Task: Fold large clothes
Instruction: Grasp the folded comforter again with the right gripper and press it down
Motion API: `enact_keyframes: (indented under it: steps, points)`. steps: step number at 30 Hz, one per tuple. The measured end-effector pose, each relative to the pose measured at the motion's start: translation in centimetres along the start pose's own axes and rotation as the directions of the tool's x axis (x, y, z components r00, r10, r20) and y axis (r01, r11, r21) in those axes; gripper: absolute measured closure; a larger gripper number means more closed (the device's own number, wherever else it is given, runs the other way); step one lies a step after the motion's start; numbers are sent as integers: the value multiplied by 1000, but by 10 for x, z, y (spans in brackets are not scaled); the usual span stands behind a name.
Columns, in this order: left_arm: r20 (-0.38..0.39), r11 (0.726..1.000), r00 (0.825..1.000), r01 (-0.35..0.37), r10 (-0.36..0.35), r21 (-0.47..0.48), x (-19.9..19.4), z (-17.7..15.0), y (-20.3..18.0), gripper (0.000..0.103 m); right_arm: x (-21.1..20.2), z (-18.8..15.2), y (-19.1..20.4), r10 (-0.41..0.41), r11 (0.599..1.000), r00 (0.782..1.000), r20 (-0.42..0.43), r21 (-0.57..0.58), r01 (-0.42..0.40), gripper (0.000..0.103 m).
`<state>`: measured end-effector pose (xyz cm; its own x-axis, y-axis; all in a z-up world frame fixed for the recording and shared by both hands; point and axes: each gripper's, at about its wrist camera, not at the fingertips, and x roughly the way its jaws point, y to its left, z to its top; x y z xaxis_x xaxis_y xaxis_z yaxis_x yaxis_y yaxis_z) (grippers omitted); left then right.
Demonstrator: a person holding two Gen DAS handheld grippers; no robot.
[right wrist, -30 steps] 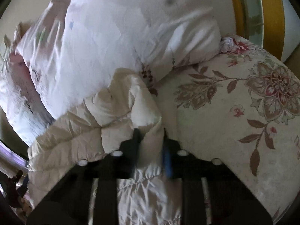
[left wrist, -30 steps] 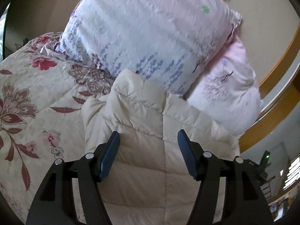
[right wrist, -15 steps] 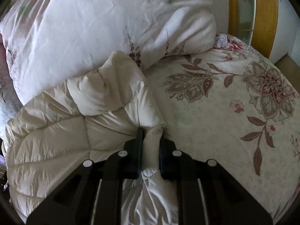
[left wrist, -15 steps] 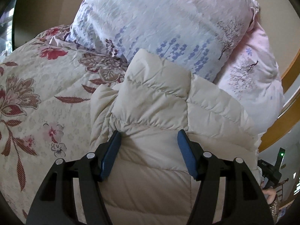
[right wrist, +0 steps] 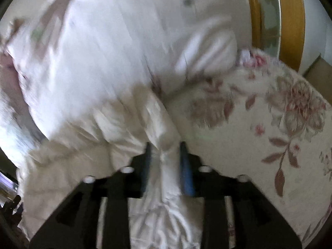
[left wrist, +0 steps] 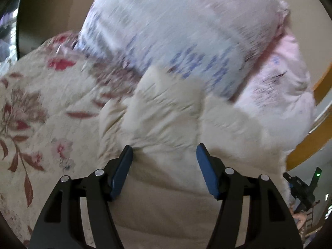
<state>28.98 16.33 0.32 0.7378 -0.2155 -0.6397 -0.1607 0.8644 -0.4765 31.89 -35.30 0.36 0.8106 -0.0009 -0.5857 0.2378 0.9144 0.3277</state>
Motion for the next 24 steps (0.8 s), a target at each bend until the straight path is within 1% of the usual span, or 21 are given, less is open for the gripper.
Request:
enact_keyframes:
  steps: [2, 3, 5, 6, 7, 9, 11, 13, 14, 16, 20, 22, 24]
  points:
    - [39, 998, 998, 40, -42, 44, -4, 4, -16, 37, -10, 5, 13, 64, 997, 997, 34, -34, -63, 66]
    - [46, 997, 998, 49, -52, 62, -2, 5, -22, 36, -11, 5, 20, 112, 992, 993, 27, -58, -110, 67]
    - [44, 993, 996, 73, -77, 95, 9, 5, -34, 35, -5, 3, 40, 206, 972, 978, -32, -106, -209, 69]
    - [38, 992, 996, 77, -81, 97, 14, 6, -36, 35, 1, 1, 48, 235, 963, 970, -61, -122, -241, 70]
    - [27, 993, 997, 72, -74, 91, 23, 7, -37, 35, 7, -1, 55, 238, 959, 967, -86, -136, -248, 70]
    - [14, 996, 999, 51, -52, 71, 36, 9, -36, 35, 24, -1, 64, 177, 971, 979, -105, -144, -191, 70]
    - [17, 997, 1000, 25, -26, 68, 47, 11, -34, 35, 43, 6, 60, 98, 988, 990, -104, -110, -109, 71]
    - [36, 997, 999, -8, 6, 76, 52, 14, -34, 35, 57, 12, 50, 41, 997, 994, -100, -63, -47, 78]
    - [43, 997, 999, -16, 13, 73, 54, 15, -33, 35, 65, 14, 43, 29, 999, 994, -107, -32, -33, 78]
    - [48, 998, 999, -26, 23, 55, 60, 17, -29, 35, 72, 14, 38, 22, 1000, 994, -109, -7, -23, 79]
    - [48, 998, 998, -44, 42, 40, 71, 17, -26, 35, 80, 10, 45, -39, 999, 994, -98, -40, 35, 79]
    - [48, 998, 998, -48, 46, 42, 75, 15, -27, 35, 82, 8, 45, -45, 998, 994, -97, -37, 41, 78]
    - [41, 998, 998, -42, 40, 37, 78, 16, -26, 35, 82, 7, 42, -33, 999, 994, -100, -20, 31, 78]
